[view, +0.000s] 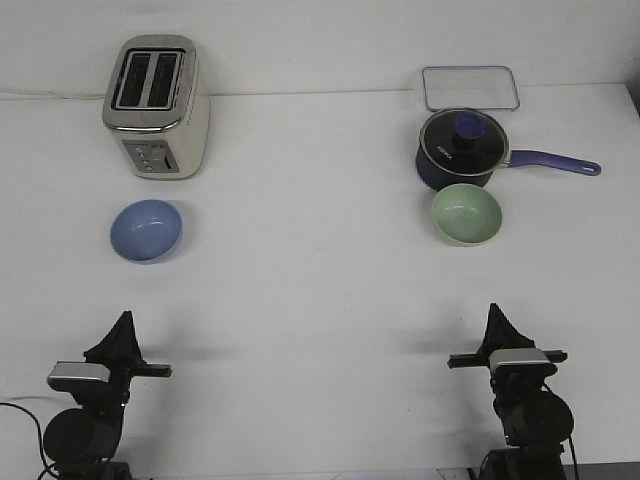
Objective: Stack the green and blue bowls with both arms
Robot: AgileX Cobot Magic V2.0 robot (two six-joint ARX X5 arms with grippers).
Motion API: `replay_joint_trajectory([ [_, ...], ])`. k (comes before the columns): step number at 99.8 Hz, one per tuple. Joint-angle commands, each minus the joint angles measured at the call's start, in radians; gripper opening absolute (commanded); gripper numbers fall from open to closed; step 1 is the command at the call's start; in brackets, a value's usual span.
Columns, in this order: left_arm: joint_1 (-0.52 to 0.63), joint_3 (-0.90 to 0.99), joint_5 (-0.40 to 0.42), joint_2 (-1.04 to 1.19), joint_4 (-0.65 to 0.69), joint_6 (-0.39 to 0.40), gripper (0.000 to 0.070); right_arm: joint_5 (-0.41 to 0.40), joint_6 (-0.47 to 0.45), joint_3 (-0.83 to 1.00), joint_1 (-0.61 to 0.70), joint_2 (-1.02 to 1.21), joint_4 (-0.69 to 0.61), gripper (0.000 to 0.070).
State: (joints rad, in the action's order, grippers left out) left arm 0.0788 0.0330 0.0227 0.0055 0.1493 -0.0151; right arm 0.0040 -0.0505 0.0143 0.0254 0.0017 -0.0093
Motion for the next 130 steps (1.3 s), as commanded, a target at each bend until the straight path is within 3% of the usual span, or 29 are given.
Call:
replay_joint_trajectory([
  [1,0.001,-0.019,0.0,-0.002,0.009,-0.005,0.0013,0.003,-0.219,0.009,0.0,-0.001,0.002,0.0],
  [19,0.001,-0.019,0.0,-0.002,0.009,-0.005,0.0013,0.006,-0.288,0.14,0.0,0.04,-0.074,0.0],
  [43,0.001,-0.019,0.0,-0.002,0.009,-0.005,0.0013,0.084,-0.254,0.51,0.0,0.356,-0.319,0.0007],
  [46,0.001,-0.019,0.0,-0.002,0.009,-0.005,0.0013,0.084,-0.251,0.56,0.0,0.41,-0.351,0.0039],
  [49,0.001,-0.019,0.0,-0.002,0.009,-0.005,0.0013,0.083,-0.247,0.602,0.0,0.459,-0.375,0.0127],
  [58,0.001,-0.019,0.0,-0.002,0.009,-0.005,0.0013,0.083,-0.232,0.724,0.0,0.608,-0.433,0.0454],
  [63,0.001,-0.019,0.0,-0.002,0.009,-0.004,0.0013,0.083,-0.225,0.785,0.0,0.693,-0.452,0.0524],
  [79,0.001,-0.019,0.0,-0.002,0.009,-0.005,0.0013,0.058,-0.194,0.963,-0.019,0.963,-0.505,0.0564],
  [111,0.001,-0.019,0.0,-0.002,0.009,-0.005,0.0013,0.036,-0.106,1.237,-0.121,1.479,-0.541,0.0562],
  [130,0.001,-0.019,0.0,-0.002,0.009,-0.005,0.0013,-0.008,-0.1,1.349,-0.161,1.707,-0.577,0.0562],
])
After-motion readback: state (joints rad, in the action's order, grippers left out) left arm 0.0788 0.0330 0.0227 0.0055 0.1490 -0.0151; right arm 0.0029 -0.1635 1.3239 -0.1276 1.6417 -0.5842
